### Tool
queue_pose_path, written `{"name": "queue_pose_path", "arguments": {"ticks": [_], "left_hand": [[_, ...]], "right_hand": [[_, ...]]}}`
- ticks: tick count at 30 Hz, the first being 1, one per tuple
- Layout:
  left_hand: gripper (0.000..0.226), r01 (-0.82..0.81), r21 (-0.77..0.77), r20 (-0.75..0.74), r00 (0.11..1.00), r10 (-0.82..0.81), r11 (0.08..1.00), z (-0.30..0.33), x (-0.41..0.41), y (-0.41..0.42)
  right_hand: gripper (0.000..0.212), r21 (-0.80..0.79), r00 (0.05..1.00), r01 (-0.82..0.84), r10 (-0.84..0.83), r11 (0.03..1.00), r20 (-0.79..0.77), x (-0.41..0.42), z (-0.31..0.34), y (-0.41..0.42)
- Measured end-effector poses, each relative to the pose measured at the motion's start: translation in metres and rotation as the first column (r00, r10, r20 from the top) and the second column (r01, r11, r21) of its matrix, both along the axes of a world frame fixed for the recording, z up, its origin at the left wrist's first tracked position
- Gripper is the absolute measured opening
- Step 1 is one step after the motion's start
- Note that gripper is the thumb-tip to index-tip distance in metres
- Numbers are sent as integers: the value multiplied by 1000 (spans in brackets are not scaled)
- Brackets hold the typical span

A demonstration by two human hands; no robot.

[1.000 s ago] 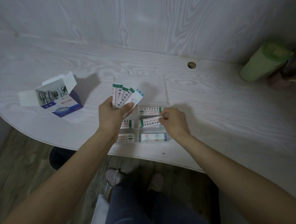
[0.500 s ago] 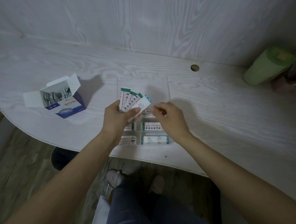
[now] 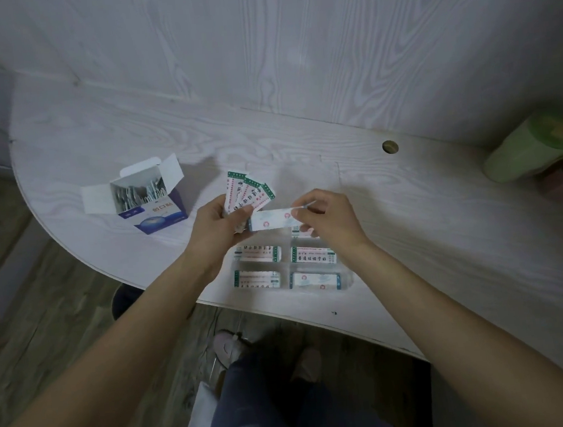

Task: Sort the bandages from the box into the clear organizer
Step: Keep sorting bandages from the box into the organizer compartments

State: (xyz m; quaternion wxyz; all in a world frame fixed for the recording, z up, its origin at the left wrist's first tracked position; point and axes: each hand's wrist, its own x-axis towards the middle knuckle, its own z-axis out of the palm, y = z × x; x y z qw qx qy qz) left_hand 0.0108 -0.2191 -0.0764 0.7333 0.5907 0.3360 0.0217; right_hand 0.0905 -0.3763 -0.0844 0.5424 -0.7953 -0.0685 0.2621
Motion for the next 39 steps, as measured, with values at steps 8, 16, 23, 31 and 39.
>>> {"name": "queue_pose_path", "arguments": {"ticks": [8,16,23,31,39], "left_hand": [[18,139,64,-78,988,-134,988,-18,-16,-14],[16,237,230,-119,970,-214,944,-34,-20,-40],[13,230,264,-107,972,-209,937,-33,-21,-48],[13,227,249,-100,973,-209,941,-32,-21,-46],[14,242,259,-102,969,-223,935,-32,-17,-49]], "right_hand": [[11,-232,999,-33,33,972,-5,-18,-27,-45],[9,-387,995,-66,88,920,39,-36,-46,-76],[11,-662,901,-103,352,742,255,-52,-53,-63],[9,-876,661,-131,700,463,271,-51,-63,-55],[21,-927,628,-155,759,341,175,-47,-56,-47]]}}
